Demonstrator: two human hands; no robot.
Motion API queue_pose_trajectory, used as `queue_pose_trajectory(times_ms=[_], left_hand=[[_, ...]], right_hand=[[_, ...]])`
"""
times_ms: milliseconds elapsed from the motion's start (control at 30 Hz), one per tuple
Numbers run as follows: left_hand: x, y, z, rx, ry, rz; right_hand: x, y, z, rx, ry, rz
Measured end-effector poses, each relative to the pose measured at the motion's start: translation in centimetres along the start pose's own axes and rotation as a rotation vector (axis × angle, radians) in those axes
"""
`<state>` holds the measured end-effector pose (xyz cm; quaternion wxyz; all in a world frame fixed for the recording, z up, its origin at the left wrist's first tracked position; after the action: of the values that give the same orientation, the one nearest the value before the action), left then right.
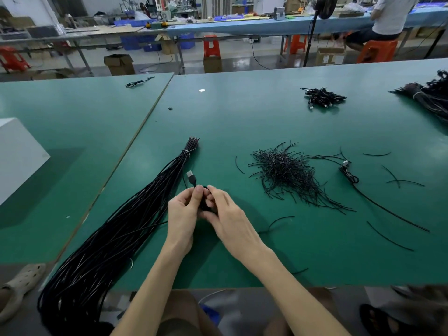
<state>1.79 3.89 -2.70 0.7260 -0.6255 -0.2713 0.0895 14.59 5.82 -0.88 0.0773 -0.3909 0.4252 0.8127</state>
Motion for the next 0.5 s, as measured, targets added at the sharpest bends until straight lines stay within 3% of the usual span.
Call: queue_pose_trajectory(times_ms=[333,500], left_hand=[[1.3,-0.1,-0.5,-0.178,0.218,-0.295],[0.9,0.1,-0.5,-0.180,0.197,-0.295]], right_hand=[[-0.9,-2.7,0.3,0.186,-0.127,0.424],[-0.7,-3.2,0.5,0.244,-0.107,0.485]])
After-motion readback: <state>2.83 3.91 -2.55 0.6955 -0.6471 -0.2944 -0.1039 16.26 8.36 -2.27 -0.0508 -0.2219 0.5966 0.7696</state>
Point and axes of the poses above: each hand's wrist, its own z-axis towards the middle knuckle, its own x-axis out of the palm, y = z × x, the point moved 5 cm from there along z, towards the middle knuckle, and after that the axes turned 7 degrees about -z, right-handed, at the moved point
